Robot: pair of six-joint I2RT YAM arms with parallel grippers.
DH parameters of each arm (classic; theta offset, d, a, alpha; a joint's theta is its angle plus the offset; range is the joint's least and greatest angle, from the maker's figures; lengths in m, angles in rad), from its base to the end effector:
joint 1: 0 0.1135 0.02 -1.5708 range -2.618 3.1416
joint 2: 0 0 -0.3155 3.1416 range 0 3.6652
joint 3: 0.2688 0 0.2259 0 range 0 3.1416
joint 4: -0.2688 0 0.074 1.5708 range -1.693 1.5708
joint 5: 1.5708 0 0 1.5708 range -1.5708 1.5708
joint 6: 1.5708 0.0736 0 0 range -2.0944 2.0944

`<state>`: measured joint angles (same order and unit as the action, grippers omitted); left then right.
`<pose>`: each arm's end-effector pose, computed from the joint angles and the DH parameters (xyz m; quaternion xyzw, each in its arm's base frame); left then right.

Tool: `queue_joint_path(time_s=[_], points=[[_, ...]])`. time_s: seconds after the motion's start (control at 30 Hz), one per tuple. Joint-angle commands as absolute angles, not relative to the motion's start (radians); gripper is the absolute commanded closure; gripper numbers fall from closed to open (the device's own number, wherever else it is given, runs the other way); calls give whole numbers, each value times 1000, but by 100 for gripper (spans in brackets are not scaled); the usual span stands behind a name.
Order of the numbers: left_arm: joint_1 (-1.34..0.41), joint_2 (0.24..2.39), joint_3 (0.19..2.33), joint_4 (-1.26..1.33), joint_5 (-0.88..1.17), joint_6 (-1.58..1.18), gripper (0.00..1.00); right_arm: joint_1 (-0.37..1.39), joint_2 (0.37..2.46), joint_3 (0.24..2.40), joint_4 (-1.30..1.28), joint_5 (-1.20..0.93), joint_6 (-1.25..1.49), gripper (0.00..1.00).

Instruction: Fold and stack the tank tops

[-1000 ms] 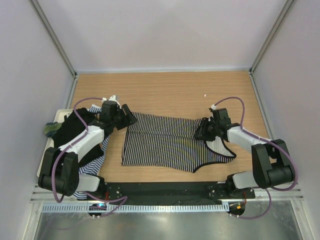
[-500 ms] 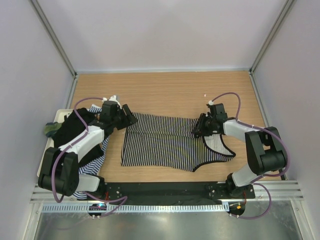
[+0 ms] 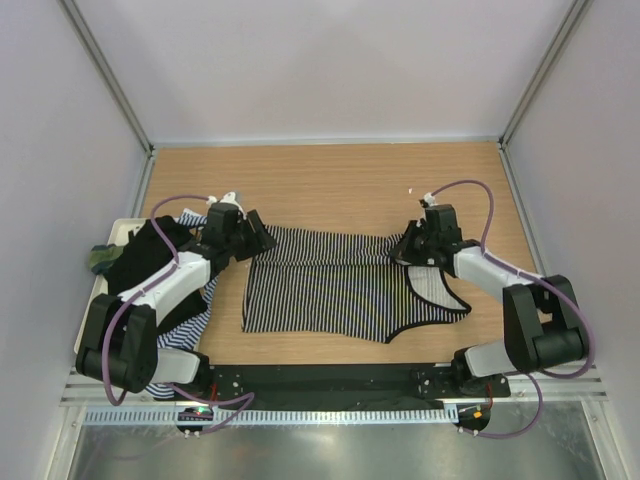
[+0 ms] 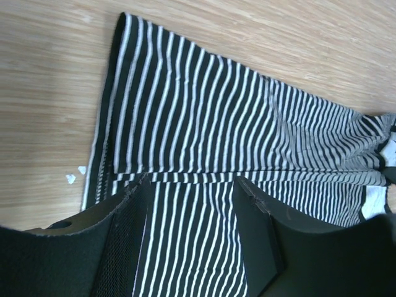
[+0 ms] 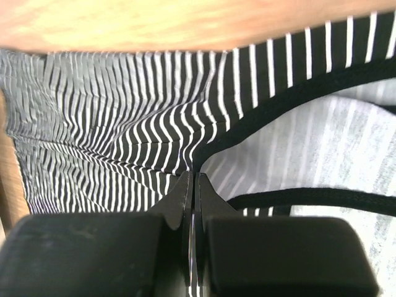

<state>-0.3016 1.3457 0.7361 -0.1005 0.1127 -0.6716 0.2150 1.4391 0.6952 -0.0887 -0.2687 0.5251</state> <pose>0.2592 -0.0893 0.2496 -0.1438 0.8962 -0.2400 0.3442 0.2665 0.0782 0.2157 0.0950 0.9206 0.2458 0.2881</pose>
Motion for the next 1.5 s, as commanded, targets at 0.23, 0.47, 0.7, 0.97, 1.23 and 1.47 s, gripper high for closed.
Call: queue_joint_path(time_s=[0.23,0.47,0.7,0.97,1.23,1.47], points=[[-308,1436,810,-203,32,-650,51,219,1299,517,172,-209,540,99],[-308,1511,842,-216,42,-647,57,219,1338,509,204,-226,540,99],[-307,1589,873,-232,23,-644,59,218,1321,502,212,-230,538,99],[-308,1618,891,-227,37,-634,78,219,1327,495,222,-238,541,99],[-308,1574,879,-233,9,-627,100,218,1302,486,218,-219,540,99],[-305,1505,871,-227,-46,-638,100,218,1318,526,184,-183,545,99]])
